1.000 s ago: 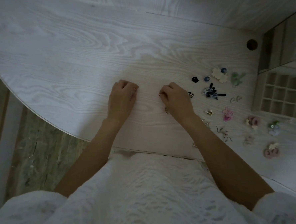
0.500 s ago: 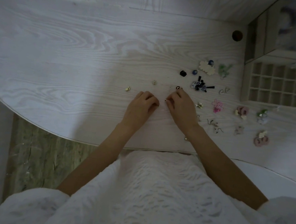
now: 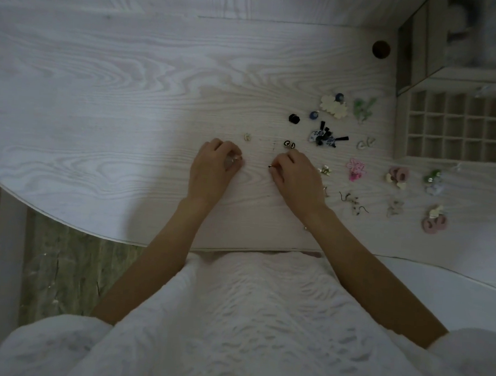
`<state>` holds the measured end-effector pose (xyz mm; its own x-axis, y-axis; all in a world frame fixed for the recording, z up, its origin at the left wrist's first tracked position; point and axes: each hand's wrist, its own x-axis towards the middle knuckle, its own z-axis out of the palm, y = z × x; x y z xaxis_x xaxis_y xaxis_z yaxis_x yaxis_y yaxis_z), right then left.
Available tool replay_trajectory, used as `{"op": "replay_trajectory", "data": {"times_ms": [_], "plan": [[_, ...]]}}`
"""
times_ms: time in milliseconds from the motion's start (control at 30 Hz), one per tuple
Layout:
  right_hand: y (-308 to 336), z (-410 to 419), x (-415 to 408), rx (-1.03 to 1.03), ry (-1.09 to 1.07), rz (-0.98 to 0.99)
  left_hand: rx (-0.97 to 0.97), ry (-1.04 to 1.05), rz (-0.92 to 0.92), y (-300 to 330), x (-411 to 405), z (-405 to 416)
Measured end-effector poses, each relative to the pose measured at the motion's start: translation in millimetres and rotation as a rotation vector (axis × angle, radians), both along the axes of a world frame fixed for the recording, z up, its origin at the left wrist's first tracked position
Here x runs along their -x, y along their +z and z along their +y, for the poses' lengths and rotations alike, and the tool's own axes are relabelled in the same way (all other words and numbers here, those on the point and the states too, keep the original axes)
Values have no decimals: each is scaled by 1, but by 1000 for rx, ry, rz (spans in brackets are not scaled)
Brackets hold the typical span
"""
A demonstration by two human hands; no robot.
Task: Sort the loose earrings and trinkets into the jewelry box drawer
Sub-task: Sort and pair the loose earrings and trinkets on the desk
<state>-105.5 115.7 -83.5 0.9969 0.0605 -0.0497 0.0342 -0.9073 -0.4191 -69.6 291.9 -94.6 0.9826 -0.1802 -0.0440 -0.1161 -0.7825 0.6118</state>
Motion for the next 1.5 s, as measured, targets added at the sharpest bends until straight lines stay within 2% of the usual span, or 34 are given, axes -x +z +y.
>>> {"op": "replay_trajectory", "data": {"times_ms": [167, 533, 800, 900, 1200, 1500], "plan": [[0, 1, -1, 3, -12, -25, 72, 2, 32, 4, -21, -13], [-2, 3, -2, -35, -26, -11, 53, -24, 64, 5, -40, -4], [-6, 17, -14, -95, -1, -1, 228, 175, 62, 15, -4, 24], [-6, 24, -20, -103, 16, 2, 211, 223, 90, 12, 13, 29], [-1, 32, -17, -90, 56, -57, 103, 195, 54, 0, 41, 43], [0, 87, -51, -47, 332, -170, 83, 203, 56, -2, 43, 43]]}}
